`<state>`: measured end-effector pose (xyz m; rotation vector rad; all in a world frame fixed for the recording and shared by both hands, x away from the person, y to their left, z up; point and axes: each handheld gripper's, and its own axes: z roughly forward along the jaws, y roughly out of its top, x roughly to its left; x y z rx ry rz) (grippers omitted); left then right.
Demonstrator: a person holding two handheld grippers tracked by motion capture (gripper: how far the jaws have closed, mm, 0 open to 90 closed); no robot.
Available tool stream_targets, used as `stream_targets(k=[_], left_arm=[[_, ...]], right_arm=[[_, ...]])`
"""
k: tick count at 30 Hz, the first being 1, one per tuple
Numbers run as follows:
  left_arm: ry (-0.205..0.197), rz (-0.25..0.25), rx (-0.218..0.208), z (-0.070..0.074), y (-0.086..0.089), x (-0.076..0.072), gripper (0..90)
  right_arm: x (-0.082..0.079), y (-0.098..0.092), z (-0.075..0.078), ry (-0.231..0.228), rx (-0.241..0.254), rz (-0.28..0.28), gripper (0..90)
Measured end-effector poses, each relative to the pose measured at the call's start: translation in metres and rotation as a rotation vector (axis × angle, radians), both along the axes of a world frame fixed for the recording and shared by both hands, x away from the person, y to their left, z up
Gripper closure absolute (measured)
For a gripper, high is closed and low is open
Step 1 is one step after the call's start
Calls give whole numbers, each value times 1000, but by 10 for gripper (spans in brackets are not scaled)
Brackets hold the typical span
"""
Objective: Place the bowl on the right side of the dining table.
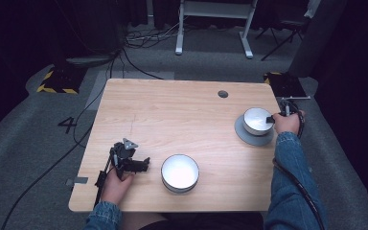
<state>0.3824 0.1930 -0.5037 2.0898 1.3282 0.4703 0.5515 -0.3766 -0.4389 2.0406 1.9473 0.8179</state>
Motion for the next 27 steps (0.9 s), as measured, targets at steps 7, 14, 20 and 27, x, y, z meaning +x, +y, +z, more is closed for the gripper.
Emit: stream_targets(k=[7, 14, 20, 27], left_arm=[[0, 0, 0, 0, 0, 0, 23], [0, 0, 0, 0, 0, 0, 23], [0, 0, 0, 0, 0, 0, 23], [2, -1, 2, 0, 0, 0, 23]], right_arm=[[-3, -1, 2, -11, -14, -2, 744], [-8, -3, 13, -83, -12, 1, 545], [-15, -3, 31, -128, -72, 17, 472], [-24, 11, 53, -202, -201, 143, 447]])
